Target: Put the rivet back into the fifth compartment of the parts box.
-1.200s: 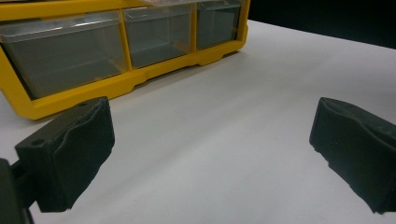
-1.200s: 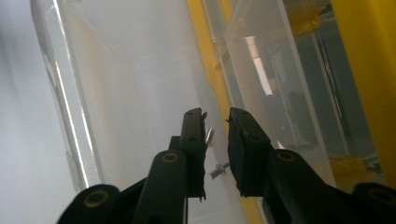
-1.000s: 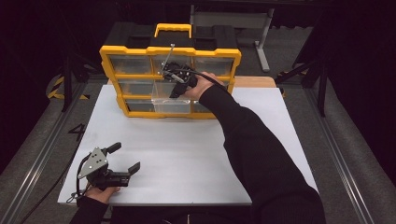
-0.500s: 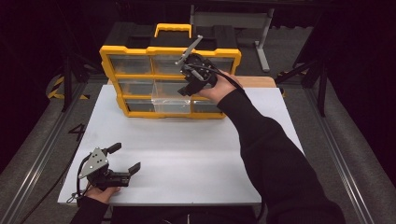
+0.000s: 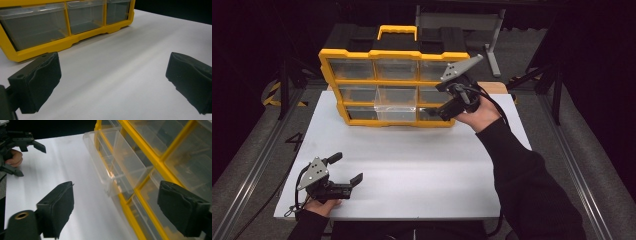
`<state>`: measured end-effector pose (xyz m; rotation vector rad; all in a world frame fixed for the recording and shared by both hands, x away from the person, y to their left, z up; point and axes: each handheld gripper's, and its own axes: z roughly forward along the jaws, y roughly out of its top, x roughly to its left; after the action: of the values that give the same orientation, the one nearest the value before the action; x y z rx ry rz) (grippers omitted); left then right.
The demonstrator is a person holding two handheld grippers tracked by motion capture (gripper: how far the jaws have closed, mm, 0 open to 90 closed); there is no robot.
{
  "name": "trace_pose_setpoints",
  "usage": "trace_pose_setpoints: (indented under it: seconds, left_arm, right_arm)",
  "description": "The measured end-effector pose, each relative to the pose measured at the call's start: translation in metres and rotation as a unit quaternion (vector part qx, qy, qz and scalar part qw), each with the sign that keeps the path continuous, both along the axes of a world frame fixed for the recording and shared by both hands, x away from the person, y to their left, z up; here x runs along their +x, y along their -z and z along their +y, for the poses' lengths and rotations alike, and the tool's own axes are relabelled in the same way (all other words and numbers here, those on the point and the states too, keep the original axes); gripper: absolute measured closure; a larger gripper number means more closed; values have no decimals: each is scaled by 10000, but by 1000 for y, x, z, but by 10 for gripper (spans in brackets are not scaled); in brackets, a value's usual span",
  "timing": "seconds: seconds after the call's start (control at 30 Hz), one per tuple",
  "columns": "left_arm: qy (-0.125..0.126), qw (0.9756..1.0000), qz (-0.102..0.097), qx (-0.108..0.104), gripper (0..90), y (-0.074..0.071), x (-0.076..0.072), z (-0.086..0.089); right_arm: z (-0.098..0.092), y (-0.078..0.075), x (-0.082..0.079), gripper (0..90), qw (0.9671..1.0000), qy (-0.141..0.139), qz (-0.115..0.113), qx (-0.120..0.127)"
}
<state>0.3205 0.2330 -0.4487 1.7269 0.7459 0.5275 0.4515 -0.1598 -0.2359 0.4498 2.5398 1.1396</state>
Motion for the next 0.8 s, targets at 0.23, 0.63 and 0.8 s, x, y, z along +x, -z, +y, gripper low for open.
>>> trace_pose_setpoints:
  seconds: [0.23, 0.63, 0.8]
  left_arm:
    - [87, 9999, -81, -13, 8, -5, 1, 0]
    - [232, 9996, -110, -151, 5, -14, 3, -2]
    - [242, 9995, -118, -180, 5, -15, 3, 0]
  right_arm:
    - [-55, 34, -28, 58, 9980, 365, -108, 503]
    - [-121, 116, -58, 0, 9906, 762, -192, 1124]
    - [-139, 144, -71, 0, 9830, 997, -418, 1481]
